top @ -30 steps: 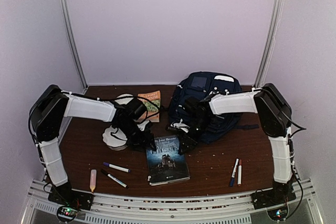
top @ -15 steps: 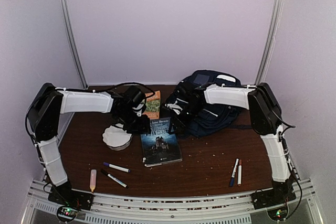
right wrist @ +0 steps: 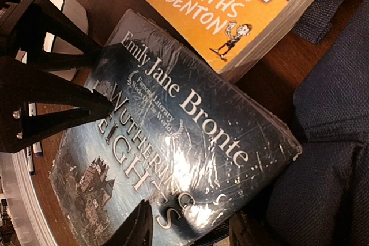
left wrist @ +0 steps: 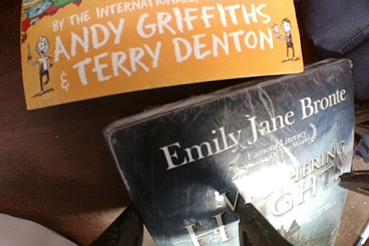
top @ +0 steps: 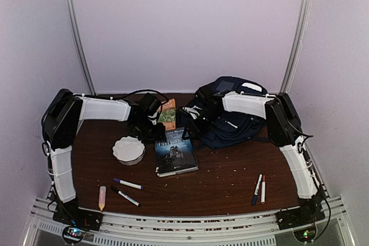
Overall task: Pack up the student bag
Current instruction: Move the book to the center of the board.
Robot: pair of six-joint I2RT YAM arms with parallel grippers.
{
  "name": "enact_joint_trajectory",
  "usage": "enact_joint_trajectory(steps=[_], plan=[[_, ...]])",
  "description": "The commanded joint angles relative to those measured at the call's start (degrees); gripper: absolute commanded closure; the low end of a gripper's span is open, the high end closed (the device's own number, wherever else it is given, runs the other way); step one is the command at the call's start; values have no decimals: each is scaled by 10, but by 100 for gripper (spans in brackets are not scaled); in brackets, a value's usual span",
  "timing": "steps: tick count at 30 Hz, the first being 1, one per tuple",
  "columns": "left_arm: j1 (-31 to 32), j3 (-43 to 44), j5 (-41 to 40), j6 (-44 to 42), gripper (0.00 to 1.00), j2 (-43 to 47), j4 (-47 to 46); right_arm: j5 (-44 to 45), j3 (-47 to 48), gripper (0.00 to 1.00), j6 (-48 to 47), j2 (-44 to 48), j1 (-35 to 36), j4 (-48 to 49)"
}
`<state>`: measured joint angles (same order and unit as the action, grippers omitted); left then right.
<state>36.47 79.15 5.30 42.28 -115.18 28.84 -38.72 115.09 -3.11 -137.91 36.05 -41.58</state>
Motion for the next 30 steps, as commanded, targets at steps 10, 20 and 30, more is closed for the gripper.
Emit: enact_joint_trajectory(steps=[10,20,30], plan=[[9,-5,104,12,35,23,-20,24,-58,50,29,30,-20,34],[9,-20,135,10,36,18,-24,0,-89,44,70,39,-28,12],[11,5,171,-1,38,-19,-32,-176,-78,40,174,15,-21,91]])
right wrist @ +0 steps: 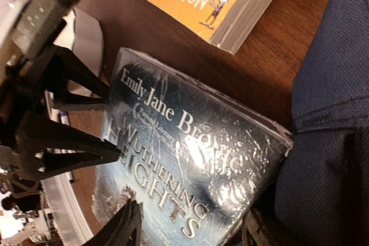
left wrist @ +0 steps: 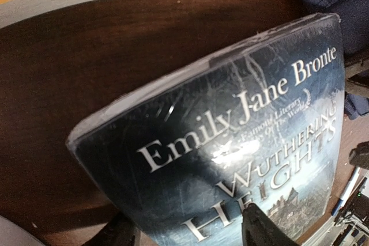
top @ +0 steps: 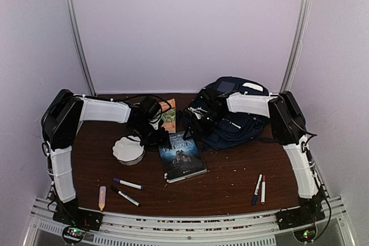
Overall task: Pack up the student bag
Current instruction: Move the book to the center of the board, then pick up the book from the center of the board.
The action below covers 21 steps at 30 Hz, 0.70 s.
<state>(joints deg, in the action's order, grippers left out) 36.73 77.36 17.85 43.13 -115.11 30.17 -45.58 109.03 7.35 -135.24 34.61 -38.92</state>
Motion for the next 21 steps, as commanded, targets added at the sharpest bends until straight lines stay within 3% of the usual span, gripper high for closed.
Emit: enact_joint_trajectory(steps=[1,5,12,16,21], plan=[[8,23,46,-9,38,-20,-45,-138,-32,41,90,3,-7,94],[8,25,37,-12,38,-20,-40,-190,-78,44,154,68,-7,196],[8,19,21,-14,39,-12,-49,-211,-114,51,191,117,-8,259],[9,2,14,-16,39,6,-78,-180,-104,54,160,93,-8,220],[8,-29,5,-17,40,35,-125,-131,-63,67,109,62,-9,142]])
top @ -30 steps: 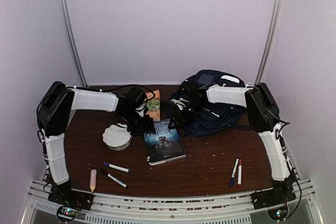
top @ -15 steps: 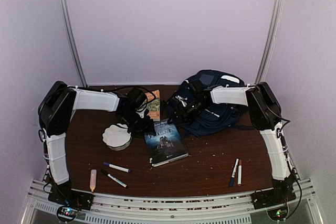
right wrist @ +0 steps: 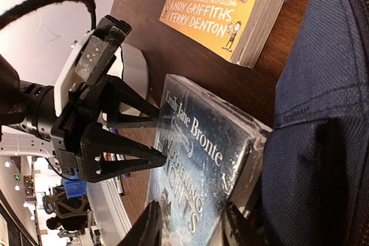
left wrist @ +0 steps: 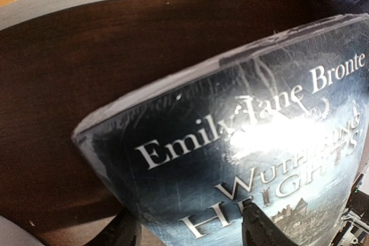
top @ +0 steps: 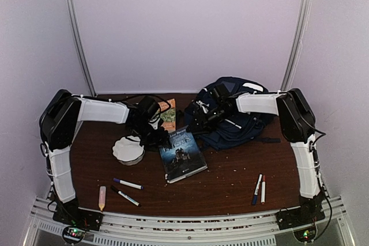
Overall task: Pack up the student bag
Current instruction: Pick up the book from the center of the board.
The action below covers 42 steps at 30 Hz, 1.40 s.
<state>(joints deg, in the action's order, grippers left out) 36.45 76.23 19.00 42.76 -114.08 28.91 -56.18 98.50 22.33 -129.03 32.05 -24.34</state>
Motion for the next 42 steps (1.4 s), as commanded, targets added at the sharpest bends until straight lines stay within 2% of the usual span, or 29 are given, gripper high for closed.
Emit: enact_joint_trajectory(steps=[1,5,13,20,25,32,36,42], plan=[[10,-24,-11,-12,40,31,-116,-17,41,69,-41,3,18,-6],[10,-36,-39,-6,40,69,-109,15,41,76,-66,29,25,-25],[21,-25,-79,-1,43,131,-107,51,39,76,-89,76,39,-51],[28,29,-90,-8,42,105,-35,102,22,76,-140,101,31,-100],[28,6,-59,-30,37,123,52,101,-76,64,-152,133,29,-92],[36,-73,-25,-18,30,143,54,100,-132,52,-155,128,33,-92],[40,-102,-20,12,29,138,39,93,-130,48,-152,108,38,-93],[40,-114,2,30,30,103,-10,82,-73,48,-170,43,49,-129]])
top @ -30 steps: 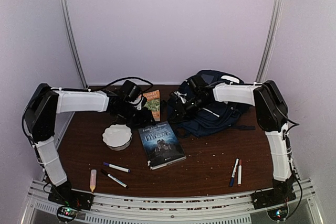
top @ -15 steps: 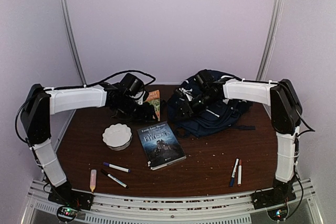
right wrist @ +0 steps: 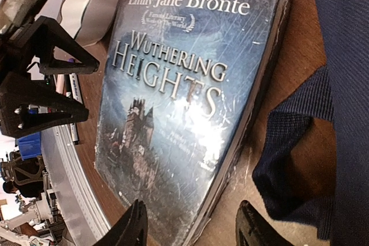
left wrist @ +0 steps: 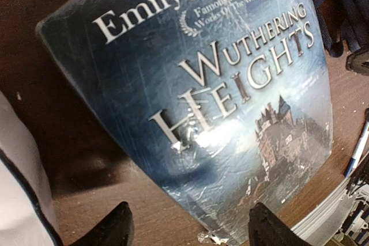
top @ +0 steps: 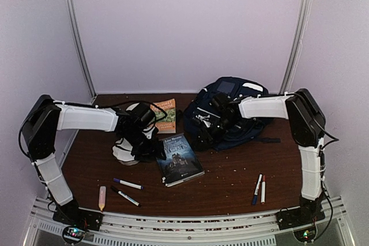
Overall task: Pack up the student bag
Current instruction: Pick up the book from the center of the board.
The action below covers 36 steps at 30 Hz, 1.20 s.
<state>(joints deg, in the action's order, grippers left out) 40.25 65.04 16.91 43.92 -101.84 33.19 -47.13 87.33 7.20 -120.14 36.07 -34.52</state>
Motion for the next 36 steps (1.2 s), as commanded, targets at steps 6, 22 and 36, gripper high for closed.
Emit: enact_joint_trajectory(steps=[6,22,36], plan=[[2,15,43,12,32,-62,-94,-11,81,50,-20,-86,19,-28],[3,81,-55,-45,44,-27,-96,-6,197,66,-19,-84,38,-17],[-10,130,-114,-40,41,-71,-86,44,306,64,14,-168,23,-48]])
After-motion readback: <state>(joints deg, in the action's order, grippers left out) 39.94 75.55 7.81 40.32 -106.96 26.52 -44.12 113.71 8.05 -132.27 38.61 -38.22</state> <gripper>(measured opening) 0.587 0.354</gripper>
